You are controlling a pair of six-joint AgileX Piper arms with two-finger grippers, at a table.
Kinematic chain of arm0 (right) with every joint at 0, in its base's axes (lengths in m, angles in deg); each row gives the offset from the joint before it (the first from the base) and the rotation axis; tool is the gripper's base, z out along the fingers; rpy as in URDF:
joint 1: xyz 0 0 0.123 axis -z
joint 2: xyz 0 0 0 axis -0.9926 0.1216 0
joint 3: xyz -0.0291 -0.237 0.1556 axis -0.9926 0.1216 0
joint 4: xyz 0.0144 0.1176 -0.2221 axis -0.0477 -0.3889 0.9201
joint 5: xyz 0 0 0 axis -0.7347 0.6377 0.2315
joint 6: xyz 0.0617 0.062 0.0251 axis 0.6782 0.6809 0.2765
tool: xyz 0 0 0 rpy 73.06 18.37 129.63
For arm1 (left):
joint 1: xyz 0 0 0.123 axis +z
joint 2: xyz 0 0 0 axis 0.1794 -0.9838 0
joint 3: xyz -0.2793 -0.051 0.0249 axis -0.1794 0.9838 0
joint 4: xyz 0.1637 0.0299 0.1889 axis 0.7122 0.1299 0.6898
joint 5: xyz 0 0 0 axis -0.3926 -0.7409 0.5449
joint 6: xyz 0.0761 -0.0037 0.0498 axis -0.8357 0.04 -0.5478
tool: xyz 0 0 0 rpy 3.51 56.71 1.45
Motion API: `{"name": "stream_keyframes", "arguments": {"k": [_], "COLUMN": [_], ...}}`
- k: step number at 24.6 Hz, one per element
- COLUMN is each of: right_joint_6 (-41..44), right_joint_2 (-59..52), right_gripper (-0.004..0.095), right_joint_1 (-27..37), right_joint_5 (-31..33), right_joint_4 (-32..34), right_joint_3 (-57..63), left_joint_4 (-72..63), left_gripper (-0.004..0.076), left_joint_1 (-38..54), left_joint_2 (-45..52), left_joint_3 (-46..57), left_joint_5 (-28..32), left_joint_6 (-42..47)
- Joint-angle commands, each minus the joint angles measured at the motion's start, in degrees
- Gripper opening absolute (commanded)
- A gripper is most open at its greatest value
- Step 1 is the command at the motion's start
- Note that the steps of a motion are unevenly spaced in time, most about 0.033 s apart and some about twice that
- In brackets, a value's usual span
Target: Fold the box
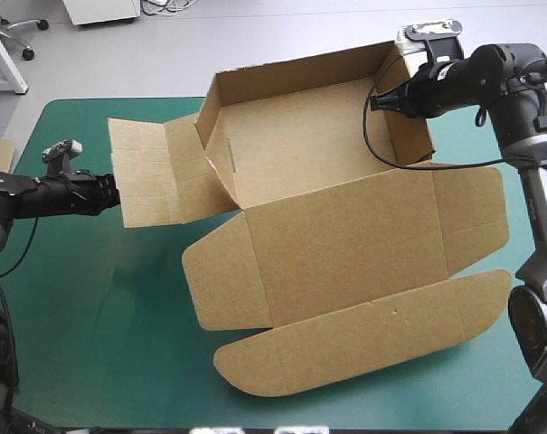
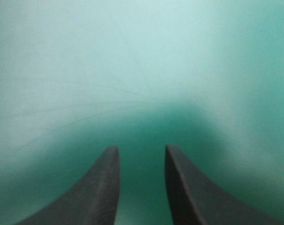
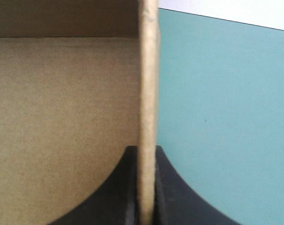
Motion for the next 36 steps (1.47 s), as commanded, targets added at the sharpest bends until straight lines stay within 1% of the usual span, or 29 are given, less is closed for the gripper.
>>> {"name": "stream_keyframes", "arguments": {"k": [1,5,7,8,11,12,13,15,17,20,24,36], "right_joint_6": [0.00,-0.71,-0.71,-0.71,-0.71,-0.71,-0.71,-0.94,-1.74,-2.09,-2.84,-2.84], "right_joint_2": [-2.80,-2.80,-2.80,-2.80,-2.80,-2.80,-2.80,-2.80,-2.80,-2.80,-2.80,-2.80], "right_gripper": [-0.0034,-0.0034,-0.0034,-0.0034,-0.0034,-0.0034,-0.0034,-0.0034,-0.0034,-0.0034,-0.0034,-0.0034], "right_joint_1": [0.30,0.30,0.30,0.45,1.96,3.07,3.61,5.05,5.81,5.85,5.97,5.97], "right_joint_5": [-4.91,-4.40,-3.99,-3.99,-3.76,-3.61,-3.59,-3.28,-3.08,-3.08,-3.08,-2.87], "right_joint_4": [-3.90,-5.62,-5.49,-4.75,-4.94,-5.60,-5.58,-6.65,-8.30,-9.13,-9.13,-9.13], "right_joint_3": [-1.69,-1.69,-1.69,-1.69,-1.69,-1.69,-1.69,-1.69,-1.69,-1.69,-1.69,-1.69], "left_joint_4": [-5.95,-6.38,-11.00,-14.90,-20.93,-24.34,-26.24,-36.45,-44.24,-48.82,-50.14,-50.11], "left_gripper": [0.0236,0.0236,0.0236,0.0236,0.0236,0.0236,0.0236,0.0236,0.0236,0.0236,0.0236,0.0242], "left_joint_1": [-3.48,-7.28,-9.04,-9.23,-9.23,-9.23,-9.35,-11.07,-13.36,-15.93,-18.33,-18.85], "left_joint_2": [2.38,2.28,2.24,2.24,2.24,2.15,2.15,2.15,2.15,2.01,2.04,2.04], "left_joint_3": [-1.53,-1.53,-1.53,-1.53,-1.53,-1.53,-1.53,-1.53,-1.53,-1.64,-2.19,-7.60], "left_joint_5": [0.88,3.64,4.45,2.89,-1.46,-5.22,-6.85,-13.34,-15.33,-15.10,-15.33,-17.32], "left_joint_6": [-1.96,-3.16,-4.72,-7.07,-8.50,-10.35,-11.22,-16.76,-20.06,-21.79,-22.70,-19.12]}}
